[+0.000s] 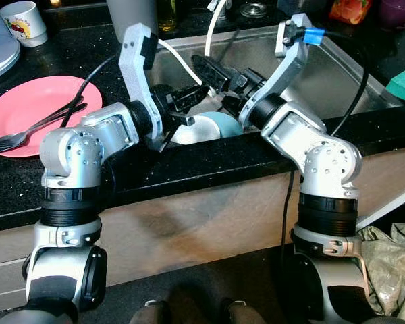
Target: Kitchen organization
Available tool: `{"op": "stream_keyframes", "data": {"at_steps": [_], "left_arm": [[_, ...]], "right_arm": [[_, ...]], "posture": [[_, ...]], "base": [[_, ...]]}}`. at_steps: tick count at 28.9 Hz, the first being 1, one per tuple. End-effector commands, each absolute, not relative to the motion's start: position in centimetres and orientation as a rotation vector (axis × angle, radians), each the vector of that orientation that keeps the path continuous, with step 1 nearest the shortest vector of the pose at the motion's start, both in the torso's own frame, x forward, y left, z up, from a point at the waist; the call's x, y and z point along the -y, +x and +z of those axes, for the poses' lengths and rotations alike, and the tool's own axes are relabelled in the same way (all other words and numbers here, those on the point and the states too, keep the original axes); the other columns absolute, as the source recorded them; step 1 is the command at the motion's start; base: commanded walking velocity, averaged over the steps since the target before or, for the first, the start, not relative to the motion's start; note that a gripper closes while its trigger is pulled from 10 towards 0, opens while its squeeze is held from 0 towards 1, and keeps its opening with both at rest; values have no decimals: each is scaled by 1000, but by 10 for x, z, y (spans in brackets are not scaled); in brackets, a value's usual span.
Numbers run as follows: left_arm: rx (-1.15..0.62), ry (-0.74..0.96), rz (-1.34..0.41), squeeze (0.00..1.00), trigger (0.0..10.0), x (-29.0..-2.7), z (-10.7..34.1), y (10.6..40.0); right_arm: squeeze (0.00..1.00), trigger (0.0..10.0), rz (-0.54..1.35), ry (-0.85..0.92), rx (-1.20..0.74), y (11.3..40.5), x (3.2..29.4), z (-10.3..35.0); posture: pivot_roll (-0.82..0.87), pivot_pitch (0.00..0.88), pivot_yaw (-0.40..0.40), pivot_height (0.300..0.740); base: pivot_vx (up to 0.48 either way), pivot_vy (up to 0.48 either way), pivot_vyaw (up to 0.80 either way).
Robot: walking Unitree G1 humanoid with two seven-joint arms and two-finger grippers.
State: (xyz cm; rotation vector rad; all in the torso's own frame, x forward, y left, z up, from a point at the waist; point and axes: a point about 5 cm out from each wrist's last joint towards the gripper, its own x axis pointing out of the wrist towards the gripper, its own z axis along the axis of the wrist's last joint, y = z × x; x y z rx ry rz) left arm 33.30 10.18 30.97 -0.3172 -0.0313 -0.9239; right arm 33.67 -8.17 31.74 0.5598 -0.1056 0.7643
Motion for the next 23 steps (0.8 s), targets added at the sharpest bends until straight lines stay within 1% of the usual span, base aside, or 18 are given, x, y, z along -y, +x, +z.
{"op": "stream_keyframes", "data": {"at_steps": [1, 4, 5, 6, 22, 23], "left_arm": [[20, -307, -950, 0, 0, -100, 307, 329], [19, -305, -951, 0, 0, -100, 307, 329], [18, -305, -949, 0, 0, -100, 307, 329], [17, -304, -945, 0, 0, -101, 307, 329], [20, -293, -907, 0, 0, -105, 306, 334], [19, -296, -897, 20, 2588, -106, 306, 334]], "right_arm": [[0, 10000, 786, 572, 112, 334, 80, 322], [0, 10000, 783, 574, 115, 335, 80, 322], [0, 9255, 780, 579, 119, 335, 81, 323], [0, 0, 776, 587, 122, 335, 82, 323], [0, 0, 759, 609, 151, 336, 86, 327], [0, 0, 754, 612, 154, 336, 87, 328]], "posture": [[4, 189, 28, 740], [4, 189, 28, 740], [4, 189, 28, 740], [4, 189, 28, 740], [3, 189, 29, 740], [2, 190, 30, 740]], "base": [[0, 0, 0], [0, 0, 0], [0, 0, 0], [0, 0, 0], [0, 0, 0], [0, 0, 0]]}}
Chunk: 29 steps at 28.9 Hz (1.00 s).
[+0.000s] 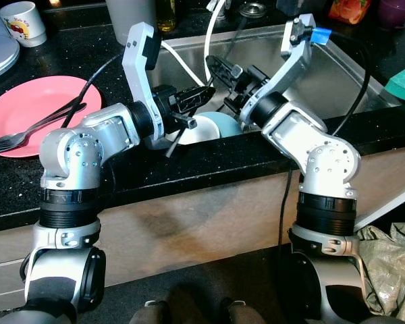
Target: Kitchen organization
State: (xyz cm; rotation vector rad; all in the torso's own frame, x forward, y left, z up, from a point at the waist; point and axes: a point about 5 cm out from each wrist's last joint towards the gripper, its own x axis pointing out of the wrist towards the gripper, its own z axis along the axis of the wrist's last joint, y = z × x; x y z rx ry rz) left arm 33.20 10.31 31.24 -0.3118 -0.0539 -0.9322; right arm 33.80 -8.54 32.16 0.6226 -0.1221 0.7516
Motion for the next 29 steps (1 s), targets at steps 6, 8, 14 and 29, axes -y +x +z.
{"op": "stream_keyframes", "data": {"at_steps": [6, 8, 14, 29], "left_arm": [[90, -251, -707, 1000, 10000, -118, 313, 349], [111, -219, -617, 847, 10000, -126, 314, 355], [180, -191, -494, 0, 10000, -140, 320, 362], [295, -8, -551, 0, 10000, -127, 314, 358]], "right_arm": [[0, 0, 683, 626, 204, 342, 96, 334], [0, 0, 642, 598, 230, 344, 101, 335], [0, 0, 541, 516, 296, 350, 108, 337], [0, 0, 368, 28, 389, 383, 83, 299]], "posture": [[3, 190, 28, 740], [4, 190, 28, 740], [1, 188, 32, 740], [4, 194, 32, 740]], "base": [[0, 0, 0], [0, 0, 0], [0, 0, 0], [0, 0, 0]]}}
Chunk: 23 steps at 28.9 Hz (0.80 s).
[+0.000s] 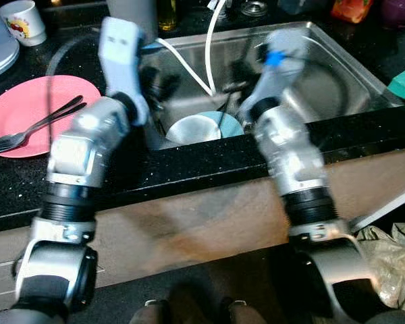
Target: Kitchen organization
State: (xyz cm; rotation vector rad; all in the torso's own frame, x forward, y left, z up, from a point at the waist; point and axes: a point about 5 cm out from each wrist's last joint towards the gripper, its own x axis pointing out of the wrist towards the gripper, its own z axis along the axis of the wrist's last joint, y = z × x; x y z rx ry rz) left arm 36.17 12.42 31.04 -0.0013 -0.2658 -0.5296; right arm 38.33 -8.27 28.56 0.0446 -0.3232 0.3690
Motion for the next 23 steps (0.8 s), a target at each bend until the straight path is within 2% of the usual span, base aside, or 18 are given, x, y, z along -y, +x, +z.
{"op": "stream_keyframes", "data": {"at_steps": [1, 4, 8, 16, 17, 18, 19, 20, 21, 23], "left_arm": [[295, -8, -551, 0, 10000, -127, 314, 358], [267, 49, -596, 0, 10000, -123, 307, 357], [172, 238, -664, 0, 10000, -112, 282, 355], [79, 372, -624, 0, 10000, -118, 265, 360], [62, 385, -609, 0, 10000, -121, 263, 361], [62, 385, -609, 0, 10000, -121, 263, 361], [50, 400, -595, 0, 10000, -124, 262, 362], [50, 400, -595, 0, 10000, -124, 262, 362], [39, 411, -581, 0, 10000, -127, 261, 362], [26, 412, -563, 0, 10000, -129, 261, 362]], "right_arm": [[0, 0, 368, 28, 389, 383, 83, 299], [0, 0, 359, 18, 408, 387, 84, 302], [0, 0, 372, -9, 383, 393, 81, 287], [0, 0, 407, -59, 280, 397, 77, 261], [0, 3020, 416, -71, 248, 398, 76, 255], [0, 3020, 416, -71, 248, 398, 76, 255], [0, 7098, 426, -90, 214, 399, 76, 248], [0, 7098, 426, -90, 214, 399, 76, 248], [0, 10000, 434, -108, 186, 400, 76, 241], [0, 10000, 443, -120, 153, 400, 75, 235]], "posture": [[4, 194, 32, 740], [2, 194, 31, 740], [-1, 198, 31, 740], [-3, 204, 30, 740], [-3, 206, 28, 740], [-3, 206, 28, 740], [0, 207, 24, 740], [0, 207, 24, 740], [2, 207, 22, 740], [5, 208, 19, 740]], "base": [[0, 0, 0], [0, 0, 0], [0, 0, 0], [0, 0, 0], [0, 0, 0], [0, 0, 0], [0, 0, 0], [0, 0, 0], [0, 0, 0], [0, 0, 0]]}}
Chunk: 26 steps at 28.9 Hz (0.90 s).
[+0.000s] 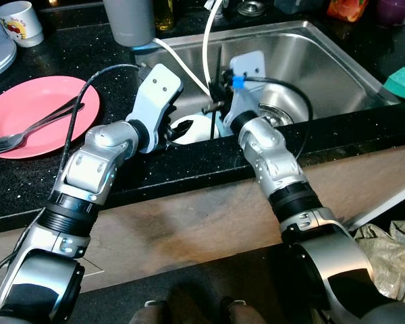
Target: Kitchen organization
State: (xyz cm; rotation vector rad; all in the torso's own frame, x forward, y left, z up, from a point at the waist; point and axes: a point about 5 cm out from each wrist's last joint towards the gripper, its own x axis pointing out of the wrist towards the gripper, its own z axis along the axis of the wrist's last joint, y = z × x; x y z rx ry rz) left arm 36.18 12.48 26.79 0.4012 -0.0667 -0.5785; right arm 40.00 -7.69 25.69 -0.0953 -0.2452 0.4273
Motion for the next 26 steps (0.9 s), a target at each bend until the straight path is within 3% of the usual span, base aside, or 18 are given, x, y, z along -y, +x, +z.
{"op": "stream_keyframes", "data": {"at_steps": [1, 8, 9, 10, 11, 15, 16, 17, 18, 19, 22, 26], "left_arm": [[26, 412, -563, 0, 10000, -129, 261, 362], [17, 404, -553, 0, 10000, -132, 259, 362], [16, 404, -552, 0, 10000, -132, 259, 362], [16, 404, -552, 0, 10000, -132, 259, 363], [14, 402, -552, 0, 10000, -132, 259, 363], [13, 400, -545, 0, 10000, -133, 261, 364], [15, 401, -540, 0, 10000, -133, 262, 364], [20, 399, -530, 0, 10000, -135, 265, 365], [20, 399, -530, 0, 10000, -135, 265, 365], [25, 412, -513, 0, 10000, -138, 268, 366], [23, 463, -441, 0, 10000, -151, 275, 370], [16, 546, -200, 0, 10000, -202, 300, 378]], "right_arm": [[0, 10000, 443, -120, 153, 400, 75, 235], [0, 10000, 470, -157, 90, 402, 72, 221], [114, 10000, 471, -157, 83, 402, 72, 220], [988, 10000, 471, -158, 80, 403, 73, 220], [1000, 10000, 470, -158, 79, 403, 73, 220], [1000, 10000, 465, -161, 79, 404, 74, 221], [671, 10000, 460, -164, 82, 405, 75, 222], [129, 10000, 456, -159, 87, 405, 75, 225], [129, 10000, 456, -159, 87, 405, 75, 225], [0, 10000, 455, -156, 100, 406, 76, 229], [0, 10000, 462, -115, 135, 406, 76, 241], [0, 10000, 592, 68, 166, 394, 68, 262]], "posture": [[5, 208, 19, 740], [6, 209, 16, 740], [6, 210, 18, 740], [6, 208, 19, 740], [6, 208, 19, 740], [6, 209, 20, 740], [6, 209, 20, 740], [6, 209, 20, 740], [6, 209, 20, 740], [9, 207, 20, 740], [9, 207, 21, 740], [13, 211, 19, 740]], "base": [[0, 0, 0], [0, 0, 0], [0, 0, 0], [0, 0, 0], [0, 0, 0], [0, 0, 0], [0, 0, 0], [0, 0, 0], [0, 0, 0], [0, 0, 0], [0, 0, 0], [0, 0, 0]]}}
